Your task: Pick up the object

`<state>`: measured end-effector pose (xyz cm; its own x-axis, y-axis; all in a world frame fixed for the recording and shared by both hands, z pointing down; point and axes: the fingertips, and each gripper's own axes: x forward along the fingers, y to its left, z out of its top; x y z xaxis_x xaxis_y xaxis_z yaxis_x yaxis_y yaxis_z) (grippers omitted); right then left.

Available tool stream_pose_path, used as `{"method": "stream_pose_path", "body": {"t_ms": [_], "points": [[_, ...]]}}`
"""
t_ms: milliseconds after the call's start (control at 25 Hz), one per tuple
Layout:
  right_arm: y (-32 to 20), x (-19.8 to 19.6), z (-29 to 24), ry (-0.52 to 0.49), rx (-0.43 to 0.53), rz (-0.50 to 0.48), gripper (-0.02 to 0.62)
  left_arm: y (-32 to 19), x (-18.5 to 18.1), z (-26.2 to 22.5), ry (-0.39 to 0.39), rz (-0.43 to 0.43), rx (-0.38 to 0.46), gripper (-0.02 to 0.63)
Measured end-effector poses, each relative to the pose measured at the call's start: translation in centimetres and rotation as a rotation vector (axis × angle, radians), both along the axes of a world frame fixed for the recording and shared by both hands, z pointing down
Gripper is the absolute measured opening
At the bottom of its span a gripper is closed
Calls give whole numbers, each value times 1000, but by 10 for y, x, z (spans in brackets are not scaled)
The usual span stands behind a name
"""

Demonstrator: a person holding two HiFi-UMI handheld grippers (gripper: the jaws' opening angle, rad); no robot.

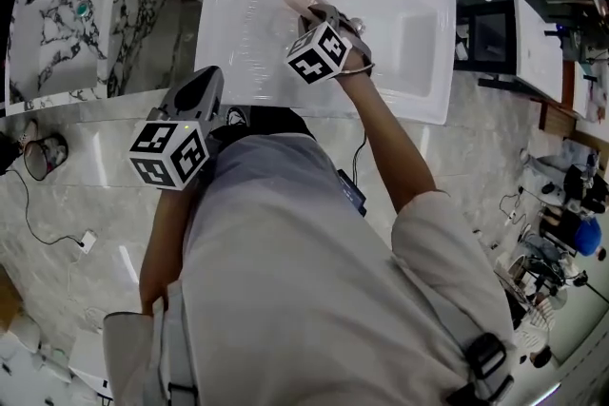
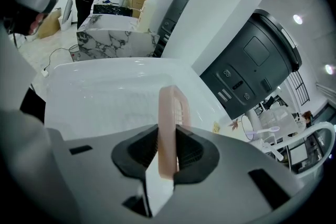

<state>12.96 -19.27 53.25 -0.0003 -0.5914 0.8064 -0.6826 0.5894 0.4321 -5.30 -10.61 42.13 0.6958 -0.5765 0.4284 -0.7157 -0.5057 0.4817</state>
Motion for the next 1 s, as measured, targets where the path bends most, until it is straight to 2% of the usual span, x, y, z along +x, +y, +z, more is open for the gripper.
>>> {"method": "stream_pose_path", "body": {"t_ms": [480, 880, 1000], "points": [[21, -11, -13, -35, 26, -2, 80, 7, -7, 0, -4, 3, 0, 3], [39, -25, -28, -138, 40, 49, 80, 8, -20, 0, 7, -29, 2, 3], [45, -30, -32, -174, 41, 66, 80, 8, -23, 2, -56, -24, 39, 3]]}}
